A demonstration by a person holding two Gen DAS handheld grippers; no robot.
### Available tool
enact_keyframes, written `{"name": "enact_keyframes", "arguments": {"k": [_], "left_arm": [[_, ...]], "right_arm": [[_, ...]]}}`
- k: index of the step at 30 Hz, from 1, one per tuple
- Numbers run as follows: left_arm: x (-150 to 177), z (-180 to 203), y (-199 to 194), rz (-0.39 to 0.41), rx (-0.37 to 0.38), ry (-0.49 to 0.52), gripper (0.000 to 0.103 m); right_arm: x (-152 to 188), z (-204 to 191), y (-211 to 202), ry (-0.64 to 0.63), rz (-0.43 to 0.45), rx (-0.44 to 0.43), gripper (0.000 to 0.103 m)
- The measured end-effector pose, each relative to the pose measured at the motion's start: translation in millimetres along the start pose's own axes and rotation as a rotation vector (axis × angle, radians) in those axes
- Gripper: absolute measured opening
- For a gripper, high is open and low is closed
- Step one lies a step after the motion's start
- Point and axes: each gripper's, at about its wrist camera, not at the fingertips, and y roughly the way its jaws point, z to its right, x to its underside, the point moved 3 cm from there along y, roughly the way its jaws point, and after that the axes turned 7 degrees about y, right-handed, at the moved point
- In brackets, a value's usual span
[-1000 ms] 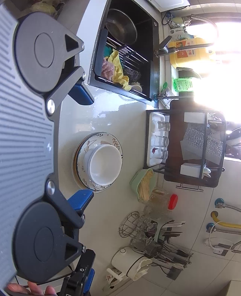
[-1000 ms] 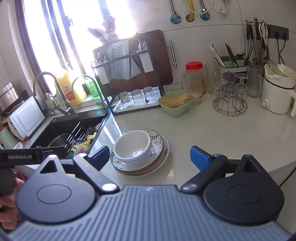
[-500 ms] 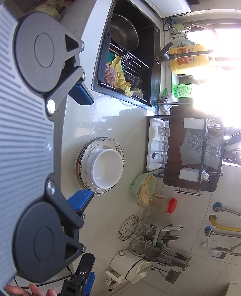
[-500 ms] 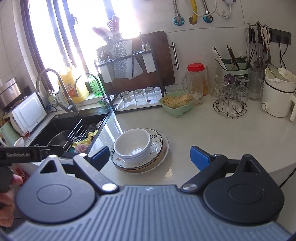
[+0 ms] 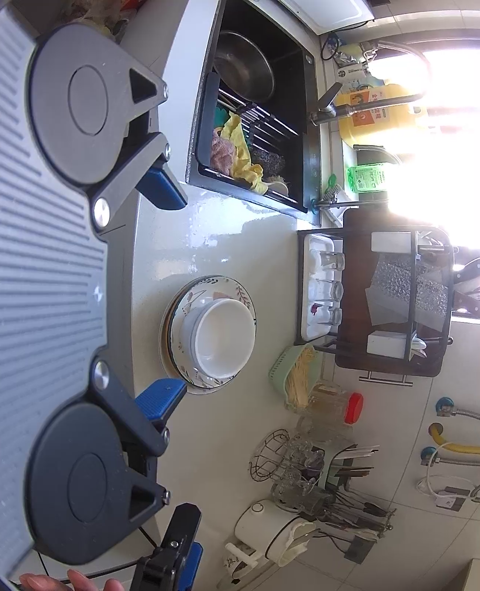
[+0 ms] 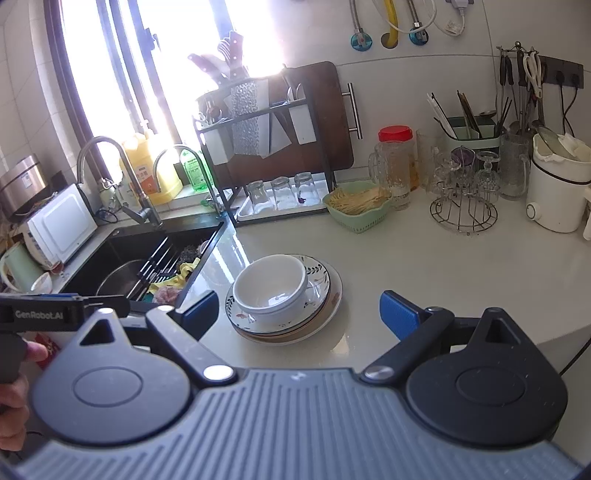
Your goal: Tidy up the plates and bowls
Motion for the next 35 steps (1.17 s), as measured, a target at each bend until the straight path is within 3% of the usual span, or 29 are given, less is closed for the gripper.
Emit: {"name": "enact_keyframes", "arguments": {"k": [35], "left_arm": [[-3.2, -2.4, -5.0, 0.017, 0.000, -0.009, 0.099]], "right_arm": [[-3.2, -4.9, -1.5, 0.000, 0.030, 0.001, 0.095]]}}
